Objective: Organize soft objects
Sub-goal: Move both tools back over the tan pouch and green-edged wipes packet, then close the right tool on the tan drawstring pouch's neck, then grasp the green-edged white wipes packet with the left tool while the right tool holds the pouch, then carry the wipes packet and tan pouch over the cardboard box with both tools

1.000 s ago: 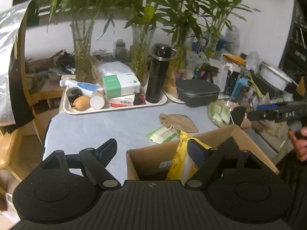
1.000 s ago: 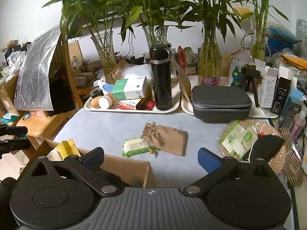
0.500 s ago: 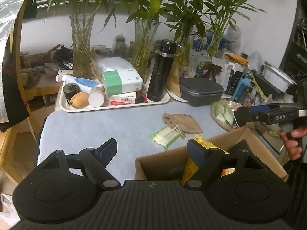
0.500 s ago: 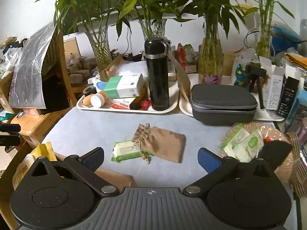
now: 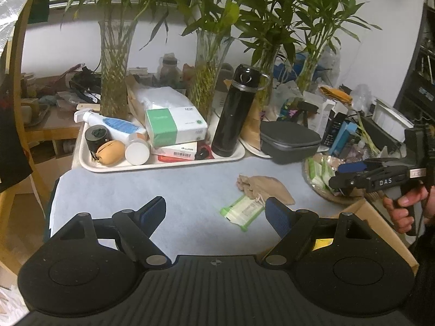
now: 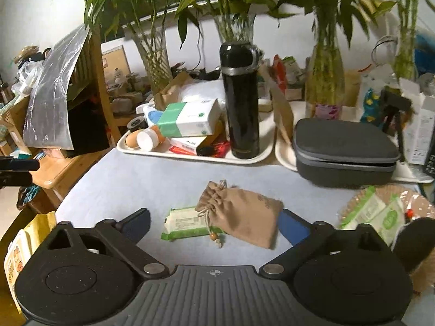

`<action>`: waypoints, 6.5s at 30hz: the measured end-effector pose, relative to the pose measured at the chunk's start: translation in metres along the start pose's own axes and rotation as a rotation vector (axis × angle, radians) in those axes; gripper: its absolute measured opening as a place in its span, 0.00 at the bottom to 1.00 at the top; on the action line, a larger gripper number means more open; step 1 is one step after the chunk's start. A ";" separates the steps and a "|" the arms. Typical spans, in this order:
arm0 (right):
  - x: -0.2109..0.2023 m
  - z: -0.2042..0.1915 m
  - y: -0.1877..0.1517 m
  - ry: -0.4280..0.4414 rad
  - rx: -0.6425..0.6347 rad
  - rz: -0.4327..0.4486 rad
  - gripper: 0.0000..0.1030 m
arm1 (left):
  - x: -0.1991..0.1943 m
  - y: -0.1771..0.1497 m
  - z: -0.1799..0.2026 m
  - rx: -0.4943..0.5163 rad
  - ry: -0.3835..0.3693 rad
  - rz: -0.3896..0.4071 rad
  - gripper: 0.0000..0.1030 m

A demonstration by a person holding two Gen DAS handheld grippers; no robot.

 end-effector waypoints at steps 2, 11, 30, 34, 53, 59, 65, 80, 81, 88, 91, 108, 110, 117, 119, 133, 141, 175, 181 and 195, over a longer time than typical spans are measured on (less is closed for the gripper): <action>0.007 -0.001 0.000 0.019 -0.018 -0.007 0.93 | 0.007 0.002 -0.005 -0.002 -0.009 -0.009 0.78; 0.038 0.003 -0.009 0.054 -0.083 -0.068 0.87 | 0.048 0.000 -0.025 -0.015 -0.035 -0.040 0.78; 0.092 0.013 -0.014 0.121 -0.147 -0.106 0.75 | 0.111 -0.017 -0.066 -0.082 0.130 -0.058 0.78; 0.109 0.011 -0.016 0.153 -0.166 -0.116 0.70 | 0.114 -0.021 -0.065 -0.049 0.145 -0.062 0.78; 0.155 0.004 -0.027 0.167 -0.230 -0.155 0.25 | 0.134 -0.040 -0.054 0.063 0.184 -0.146 0.78; 0.148 0.019 -0.025 0.101 -0.214 -0.160 0.08 | 0.134 -0.041 -0.054 0.054 0.174 -0.146 0.78; 0.138 0.034 -0.022 0.053 -0.186 -0.161 0.07 | 0.134 -0.041 -0.054 0.052 0.170 -0.148 0.78; 0.111 0.042 -0.013 -0.028 -0.175 -0.157 0.07 | 0.122 -0.023 -0.053 0.004 0.132 -0.126 0.78; 0.108 0.043 -0.012 -0.032 -0.170 -0.154 0.07 | 0.120 -0.021 -0.051 0.008 0.127 -0.126 0.78; 0.080 0.043 -0.002 -0.069 -0.145 -0.114 0.06 | 0.111 0.006 -0.026 0.116 0.101 -0.135 0.78; 0.068 0.043 -0.001 -0.095 -0.138 -0.103 0.06 | 0.112 0.017 -0.009 0.194 0.080 -0.162 0.78; 0.026 0.057 -0.003 -0.208 -0.052 -0.080 0.06 | 0.188 0.000 0.080 0.530 -0.092 -0.506 0.78; 0.025 0.060 -0.003 -0.207 -0.043 -0.076 0.06 | 0.203 -0.011 0.086 0.550 -0.105 -0.567 0.78; 0.024 0.061 -0.002 -0.203 -0.038 -0.071 0.06 | 0.244 -0.046 0.094 0.608 -0.098 -0.717 0.78; 0.024 0.061 -0.002 -0.202 -0.037 -0.071 0.06 | 0.253 -0.052 0.093 0.621 -0.077 -0.733 0.77; 0.022 0.063 -0.001 -0.197 0.009 -0.073 0.06 | 0.266 -0.063 0.085 0.652 0.006 -0.726 0.46; 0.020 0.069 -0.001 -0.191 0.074 -0.068 0.06 | 0.250 -0.023 0.070 0.546 0.073 -0.608 0.46; -0.110 -0.001 0.051 -0.083 0.027 0.131 0.06 | 0.055 0.062 0.074 0.160 0.124 -0.270 0.46; -0.139 -0.023 0.047 -0.028 0.019 0.148 0.06 | 0.022 0.051 0.079 0.106 0.104 -0.294 0.46; -0.178 -0.085 0.024 0.050 -0.097 0.150 0.06 | -0.041 0.026 0.097 0.126 0.063 -0.266 0.46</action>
Point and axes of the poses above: each gripper's, at about its wrist camera, not at the fingertips, and x roughly the way its jaws point, z to its right, y to its top, the point moved 10 cm from there along x, roughly the way its jaws point, and after that the axes turned 6 degrees about -x, right-handed, at the moved point
